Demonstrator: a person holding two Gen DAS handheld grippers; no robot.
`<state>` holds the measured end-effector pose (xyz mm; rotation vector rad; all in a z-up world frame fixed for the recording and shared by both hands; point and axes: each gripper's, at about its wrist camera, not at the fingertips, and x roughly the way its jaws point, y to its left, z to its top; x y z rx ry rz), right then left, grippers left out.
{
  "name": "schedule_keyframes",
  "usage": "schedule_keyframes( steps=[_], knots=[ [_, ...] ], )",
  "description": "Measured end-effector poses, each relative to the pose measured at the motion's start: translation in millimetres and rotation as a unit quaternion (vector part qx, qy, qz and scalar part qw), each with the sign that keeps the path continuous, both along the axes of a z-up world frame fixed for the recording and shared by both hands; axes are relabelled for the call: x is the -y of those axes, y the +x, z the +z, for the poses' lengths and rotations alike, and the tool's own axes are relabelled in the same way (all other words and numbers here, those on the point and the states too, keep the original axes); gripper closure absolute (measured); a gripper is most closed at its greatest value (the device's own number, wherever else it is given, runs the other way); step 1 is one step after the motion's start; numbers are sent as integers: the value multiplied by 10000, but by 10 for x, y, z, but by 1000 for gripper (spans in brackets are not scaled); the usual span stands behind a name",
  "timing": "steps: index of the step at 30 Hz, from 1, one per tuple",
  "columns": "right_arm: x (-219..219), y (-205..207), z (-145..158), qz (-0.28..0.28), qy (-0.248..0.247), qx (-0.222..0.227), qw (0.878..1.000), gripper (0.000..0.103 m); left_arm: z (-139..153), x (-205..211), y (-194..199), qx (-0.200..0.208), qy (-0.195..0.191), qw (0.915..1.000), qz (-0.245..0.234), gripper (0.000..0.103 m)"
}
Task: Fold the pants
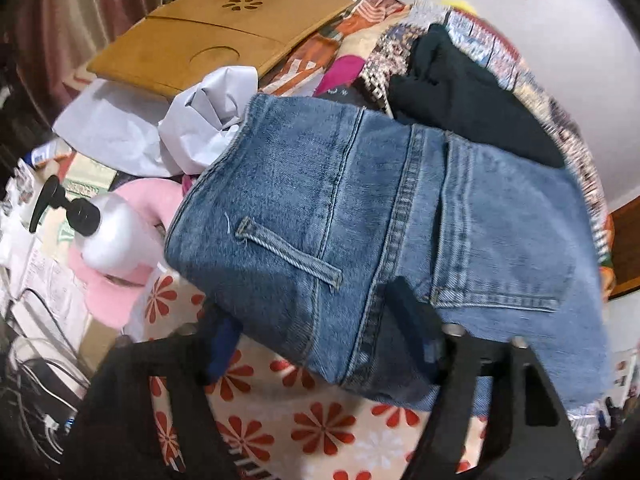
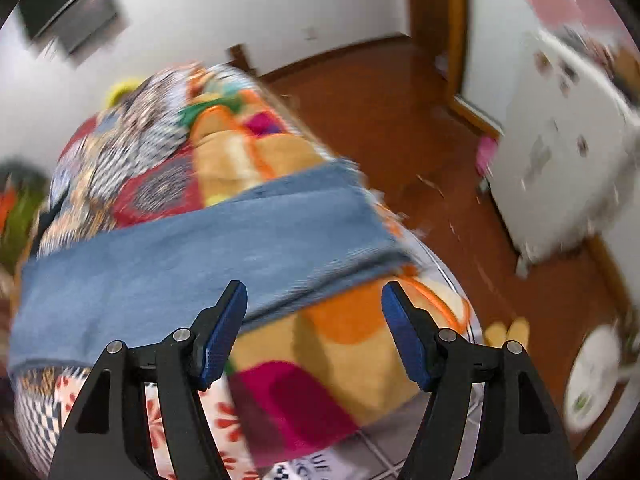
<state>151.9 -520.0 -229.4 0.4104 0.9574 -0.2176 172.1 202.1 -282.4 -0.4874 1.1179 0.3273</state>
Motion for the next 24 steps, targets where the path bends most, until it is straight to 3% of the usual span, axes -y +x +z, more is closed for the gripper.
schedule_keyframes(
  steps=[1,3,6,8,12,13,15,17,21,24],
  knots=[
    [74,-2,-57,-97,155,17,9998,37,-17,11,21,-33,39,10000,6,50],
    [135,46,-150,-170,373,29,9992,37,12,44,17,-53,484,9988,82,73],
    [152,166,-263,-186,527,129,9984,38,78,123,4,1,888,9960,-12,80],
    [170,220,-330,-265,579,155,9979,56,126,153,-10,32,1082,9941,-68,80],
    [268,319,-488,-428,811,44,9958,75,172,162,2,54,1186,9929,-90,82],
    [286,347,-521,-444,829,34,9956,85,191,159,7,51,1203,9927,-91,82],
    [289,397,-521,-386,721,-2,9966,92,249,184,47,72,1319,9911,-156,84],
    [252,445,-416,-237,431,69,9988,97,389,233,97,168,1557,9873,-278,85],
    [231,531,-15,58,-257,504,9984,98,793,246,124,573,1629,9845,-298,86],
    [334,537,385,53,-365,918,9951,100,1014,265,83,831,1562,9837,-308,86]
  ],
)
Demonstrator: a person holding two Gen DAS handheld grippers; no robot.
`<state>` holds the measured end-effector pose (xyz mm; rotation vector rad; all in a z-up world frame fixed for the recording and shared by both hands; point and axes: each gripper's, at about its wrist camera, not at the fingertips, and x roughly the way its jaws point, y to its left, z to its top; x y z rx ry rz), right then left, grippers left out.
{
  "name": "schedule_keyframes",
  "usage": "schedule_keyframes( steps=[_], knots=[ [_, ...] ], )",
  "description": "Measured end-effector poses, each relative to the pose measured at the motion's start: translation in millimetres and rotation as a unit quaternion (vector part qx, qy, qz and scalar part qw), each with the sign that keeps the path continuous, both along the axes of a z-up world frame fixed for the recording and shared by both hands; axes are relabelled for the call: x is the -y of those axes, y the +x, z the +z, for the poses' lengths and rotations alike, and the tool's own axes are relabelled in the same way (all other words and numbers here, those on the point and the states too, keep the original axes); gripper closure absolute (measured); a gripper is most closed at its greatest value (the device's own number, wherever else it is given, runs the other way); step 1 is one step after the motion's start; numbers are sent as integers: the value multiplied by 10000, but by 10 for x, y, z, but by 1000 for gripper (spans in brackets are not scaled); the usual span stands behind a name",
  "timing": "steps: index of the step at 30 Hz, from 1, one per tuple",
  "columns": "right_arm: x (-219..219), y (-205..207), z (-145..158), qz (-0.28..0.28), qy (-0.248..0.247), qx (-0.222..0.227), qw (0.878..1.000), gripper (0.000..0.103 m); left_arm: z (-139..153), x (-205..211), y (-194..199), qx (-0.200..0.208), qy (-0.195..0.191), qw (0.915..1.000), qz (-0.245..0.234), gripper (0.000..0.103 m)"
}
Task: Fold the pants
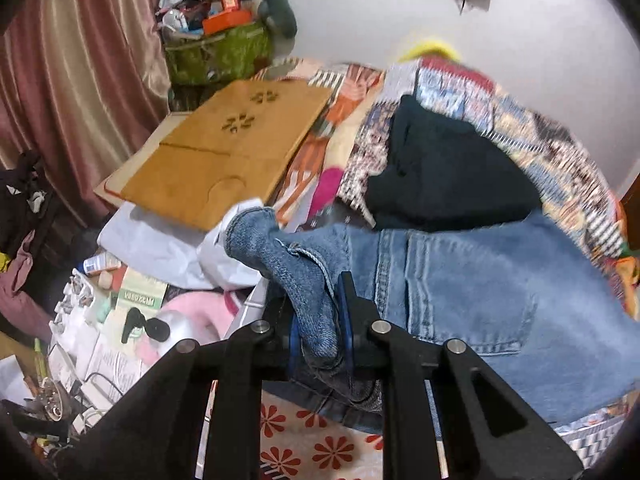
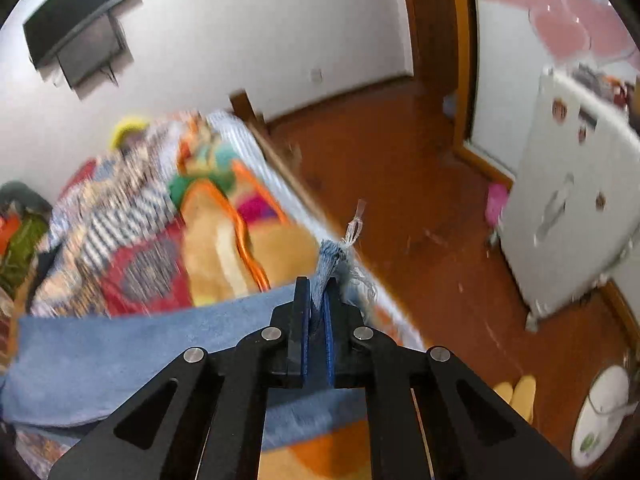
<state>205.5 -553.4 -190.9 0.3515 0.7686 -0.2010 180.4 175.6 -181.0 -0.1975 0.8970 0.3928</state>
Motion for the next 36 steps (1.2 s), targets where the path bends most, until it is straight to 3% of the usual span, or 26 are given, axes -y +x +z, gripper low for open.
schedule_keyframes(
  steps=[2,5,10,12,15,18,20,25,26,27,30,32,36],
  knots=[
    [87,-36,125,-32,-31,154,9999,100,-13,17,-42,-39,-70,10000,-25,86],
    [133,-93,46,-35,-76,20,10000,100,-298,-43,-99,-400,-202,9990,93,86],
    [111,-126,-486,-106,56,-641,9979,100,-1061,-228,-207,-1060,-1074,9883,225,84],
    [138,-149,-726,-153,283,-901,9954,100,-1135,-184,-229,-992,-946,9905,140,83],
    [76,-155,-877,-129,141,-1221,9923,99,-1093,-110,-199,-1099,-645,9918,-26,81],
    [5,-136,-817,-109,-205,-1409,9898,88,-1028,-110,-195,-1260,-478,9908,-146,74],
    [10,-134,-712,-122,-400,-1523,9874,72,-934,-128,-203,-1257,-514,9907,-124,72],
    [-95,-217,-239,-59,-849,-1000,9913,46,-590,-199,-174,-1097,-436,9930,85,67],
    [-136,-235,-136,11,-859,-843,9927,44,-515,-182,-146,-1074,-322,9936,116,59],
    [-184,-249,-55,92,-836,-707,9939,44,-434,-166,-128,-1032,-183,9944,131,45],
    [-413,-232,88,478,-687,-430,9956,33,-149,-61,-88,-688,566,9958,195,20],
    [-639,-173,80,825,-664,-360,9937,33,-40,12,-81,-526,737,9958,133,17],
    [-1037,-73,-162,1387,-555,-533,9873,33,-7,189,22,-428,426,9975,-374,17]
  ],
)
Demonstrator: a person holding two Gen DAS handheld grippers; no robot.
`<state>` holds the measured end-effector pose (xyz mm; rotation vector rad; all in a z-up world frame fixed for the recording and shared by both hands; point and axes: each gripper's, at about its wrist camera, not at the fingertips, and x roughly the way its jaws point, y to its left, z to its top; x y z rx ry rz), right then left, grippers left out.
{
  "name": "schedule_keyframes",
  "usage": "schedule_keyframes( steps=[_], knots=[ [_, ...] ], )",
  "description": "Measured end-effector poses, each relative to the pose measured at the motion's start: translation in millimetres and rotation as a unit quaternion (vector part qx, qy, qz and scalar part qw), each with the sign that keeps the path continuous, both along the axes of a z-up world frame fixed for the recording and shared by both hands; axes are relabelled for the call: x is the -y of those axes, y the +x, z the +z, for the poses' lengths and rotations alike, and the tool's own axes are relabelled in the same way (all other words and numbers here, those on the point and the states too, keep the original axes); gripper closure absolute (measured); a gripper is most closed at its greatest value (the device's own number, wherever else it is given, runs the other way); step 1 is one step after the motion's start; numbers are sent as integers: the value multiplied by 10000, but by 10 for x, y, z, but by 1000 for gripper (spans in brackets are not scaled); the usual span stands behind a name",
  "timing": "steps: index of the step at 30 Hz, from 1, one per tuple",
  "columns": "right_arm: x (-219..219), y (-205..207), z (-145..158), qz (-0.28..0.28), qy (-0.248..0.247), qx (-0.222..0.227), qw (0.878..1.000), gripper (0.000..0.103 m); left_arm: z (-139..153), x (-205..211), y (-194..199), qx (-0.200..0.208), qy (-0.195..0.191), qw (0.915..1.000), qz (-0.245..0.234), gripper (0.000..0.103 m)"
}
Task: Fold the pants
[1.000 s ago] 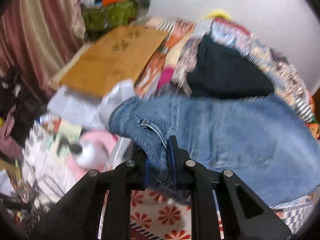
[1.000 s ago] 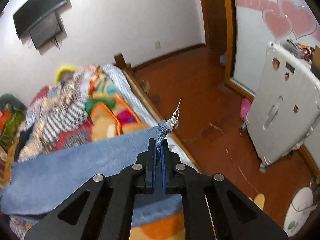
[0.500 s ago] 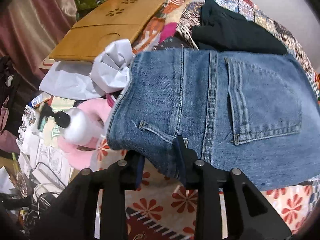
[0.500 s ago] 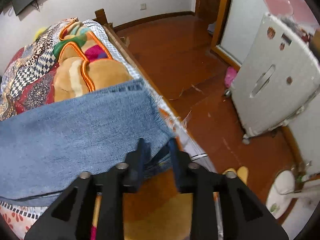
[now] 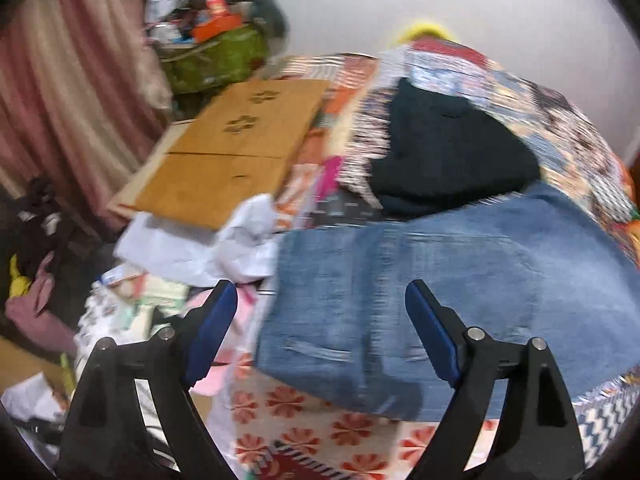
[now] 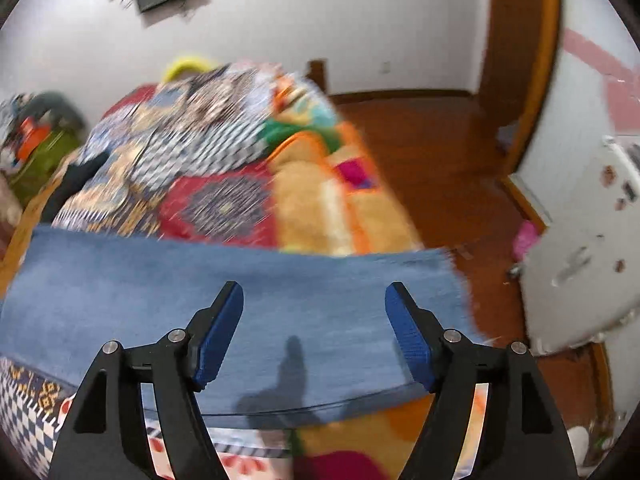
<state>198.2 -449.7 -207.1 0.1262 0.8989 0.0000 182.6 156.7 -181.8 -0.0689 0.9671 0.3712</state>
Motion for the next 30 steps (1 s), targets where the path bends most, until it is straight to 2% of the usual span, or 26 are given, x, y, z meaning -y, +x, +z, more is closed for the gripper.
schedule_keyframes(
  steps=[5,7,11,17,21,24,27,30],
  knots=[
    [-273,67,-452,243,453,-682,9963,33,-97,527,415,-52,-57,9966,-825,17],
    [-307,4,-540,228,417,-772,9959,33,-154,736,694,-22,-72,9940,-1087,17],
    [-318,-145,-481,327,272,-726,9965,33,-275,998,1275,17,142,9914,-1304,17],
    [-84,-326,-388,-3,420,-681,9968,33,-556,1161,1834,-349,-167,9879,-1502,17],
    [83,-410,-392,-405,484,-682,9957,33,-650,1290,2012,-383,7,9892,-1417,17],
    [263,-518,-390,-762,575,-676,9931,33,-648,1314,2117,-407,1,9898,-1367,17],
    [436,-601,-372,-1106,667,-612,9897,33,-537,1336,2143,-387,64,9904,-1325,17],
    [593,-659,-359,-1406,913,-595,9841,33,-311,1374,1966,-158,-126,9887,-1488,17]
  ],
)
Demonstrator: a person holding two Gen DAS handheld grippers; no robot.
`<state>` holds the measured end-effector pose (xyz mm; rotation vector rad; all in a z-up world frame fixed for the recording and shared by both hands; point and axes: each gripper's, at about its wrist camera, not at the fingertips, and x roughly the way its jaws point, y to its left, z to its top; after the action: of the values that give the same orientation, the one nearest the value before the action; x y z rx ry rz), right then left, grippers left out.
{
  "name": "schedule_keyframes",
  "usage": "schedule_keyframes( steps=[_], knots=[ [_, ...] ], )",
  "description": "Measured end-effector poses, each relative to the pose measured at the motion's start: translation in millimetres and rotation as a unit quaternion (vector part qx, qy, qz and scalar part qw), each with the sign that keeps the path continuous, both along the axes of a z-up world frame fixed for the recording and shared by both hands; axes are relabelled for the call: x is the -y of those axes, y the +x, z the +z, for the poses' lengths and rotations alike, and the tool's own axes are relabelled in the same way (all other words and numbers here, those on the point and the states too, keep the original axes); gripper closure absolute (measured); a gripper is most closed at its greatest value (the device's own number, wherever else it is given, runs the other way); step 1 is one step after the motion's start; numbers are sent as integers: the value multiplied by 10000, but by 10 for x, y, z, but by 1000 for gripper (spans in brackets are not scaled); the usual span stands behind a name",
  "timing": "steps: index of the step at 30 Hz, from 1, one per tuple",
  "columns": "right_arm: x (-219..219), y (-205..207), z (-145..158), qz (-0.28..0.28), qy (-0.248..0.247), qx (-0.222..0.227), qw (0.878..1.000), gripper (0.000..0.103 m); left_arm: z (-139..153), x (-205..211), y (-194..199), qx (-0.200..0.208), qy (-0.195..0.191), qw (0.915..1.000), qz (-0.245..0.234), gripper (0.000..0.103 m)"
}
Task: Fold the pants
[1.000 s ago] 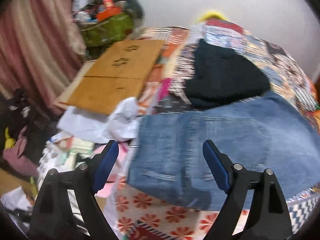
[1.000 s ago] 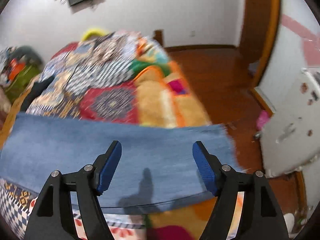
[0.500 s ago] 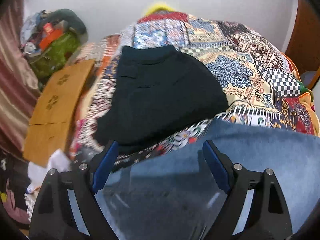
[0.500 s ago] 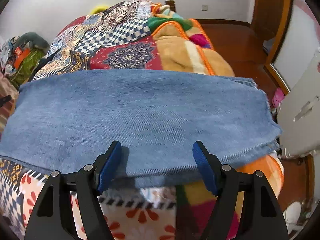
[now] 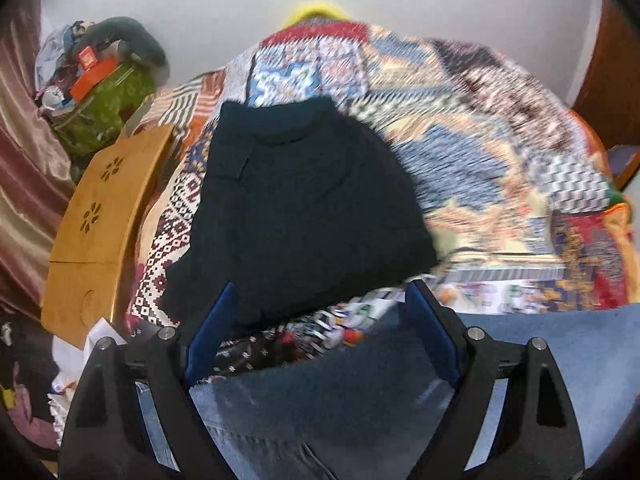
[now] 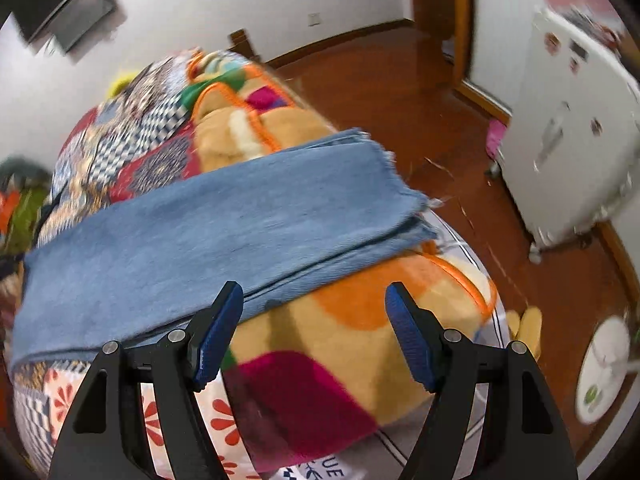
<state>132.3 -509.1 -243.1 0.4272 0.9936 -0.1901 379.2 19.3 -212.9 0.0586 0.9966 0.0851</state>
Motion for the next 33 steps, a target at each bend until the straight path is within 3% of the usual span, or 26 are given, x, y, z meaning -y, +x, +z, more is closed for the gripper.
schedule_keyframes(
  steps=[6,12,15,18,23,27,33],
  knots=[
    [147,46,-104,-233,432,213,9986,33,115,343,-467,-190,-160,9969,-746,16],
    [383,188,-431,-620,937,245,9934,33,-208,759,-802,-760,-8,9887,-1296,16],
    [462,260,-489,-666,999,363,9921,33,-230,896,-916,-544,240,9899,-1285,14],
    [543,357,-581,-743,1053,346,9911,47,-226,990,-899,-566,226,9898,-1290,14],
    [628,427,-568,-895,899,477,9908,90,-252,1117,-848,-617,-56,9896,-1300,14],
    [636,437,-389,-749,686,699,9924,94,-272,1205,-827,-676,-237,9888,-1312,14],
    [576,426,226,-478,534,1451,9868,94,-186,1260,-915,-669,-418,9859,-1477,14]
  ],
)
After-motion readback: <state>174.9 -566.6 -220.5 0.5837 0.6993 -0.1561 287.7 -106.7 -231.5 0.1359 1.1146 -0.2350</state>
